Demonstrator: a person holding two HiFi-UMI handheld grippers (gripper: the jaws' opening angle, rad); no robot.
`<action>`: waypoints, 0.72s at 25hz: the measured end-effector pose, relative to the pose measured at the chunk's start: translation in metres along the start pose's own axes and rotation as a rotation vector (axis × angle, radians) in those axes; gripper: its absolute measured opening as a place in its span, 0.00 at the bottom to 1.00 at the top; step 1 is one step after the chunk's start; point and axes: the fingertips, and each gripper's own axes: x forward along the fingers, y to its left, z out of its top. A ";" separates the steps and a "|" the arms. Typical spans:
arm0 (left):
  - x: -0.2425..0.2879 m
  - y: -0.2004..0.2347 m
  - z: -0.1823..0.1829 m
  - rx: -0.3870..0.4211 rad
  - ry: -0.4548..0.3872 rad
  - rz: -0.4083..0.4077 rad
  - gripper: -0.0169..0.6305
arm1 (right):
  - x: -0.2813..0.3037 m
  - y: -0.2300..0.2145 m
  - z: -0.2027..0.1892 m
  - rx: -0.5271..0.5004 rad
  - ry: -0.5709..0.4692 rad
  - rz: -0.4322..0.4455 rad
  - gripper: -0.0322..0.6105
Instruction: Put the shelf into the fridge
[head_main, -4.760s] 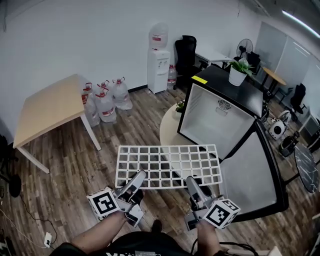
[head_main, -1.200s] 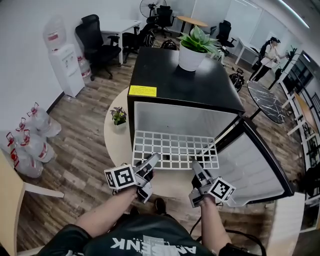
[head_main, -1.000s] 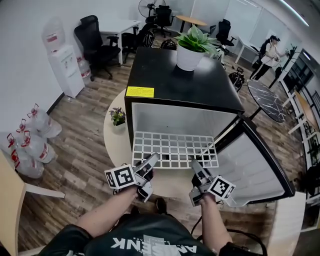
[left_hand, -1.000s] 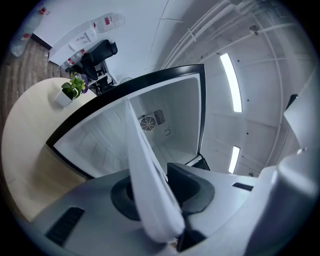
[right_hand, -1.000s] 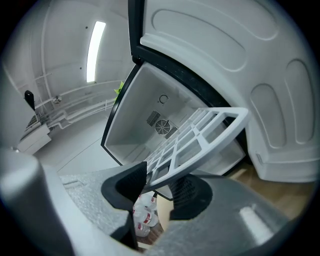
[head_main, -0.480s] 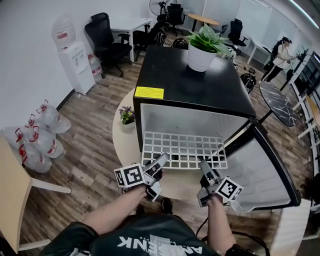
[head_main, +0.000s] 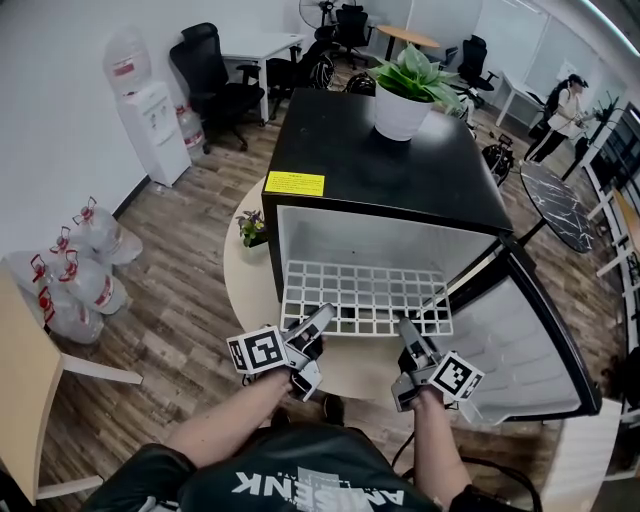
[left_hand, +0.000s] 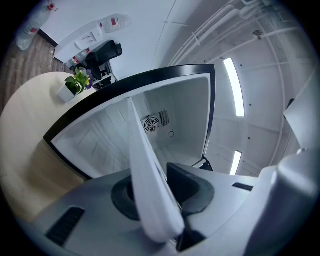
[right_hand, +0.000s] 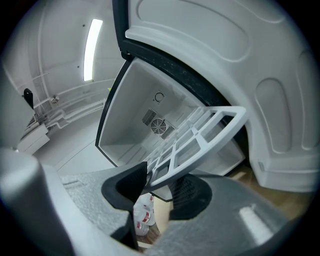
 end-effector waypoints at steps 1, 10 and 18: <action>0.000 0.000 0.001 0.000 -0.001 0.000 0.14 | 0.000 -0.002 0.001 -0.011 0.003 -0.012 0.26; 0.000 0.001 -0.001 0.006 -0.009 0.007 0.15 | -0.001 0.001 0.002 -0.017 0.008 -0.013 0.26; 0.003 0.008 0.001 0.001 -0.006 -0.005 0.14 | 0.006 0.006 -0.001 0.025 -0.005 0.038 0.25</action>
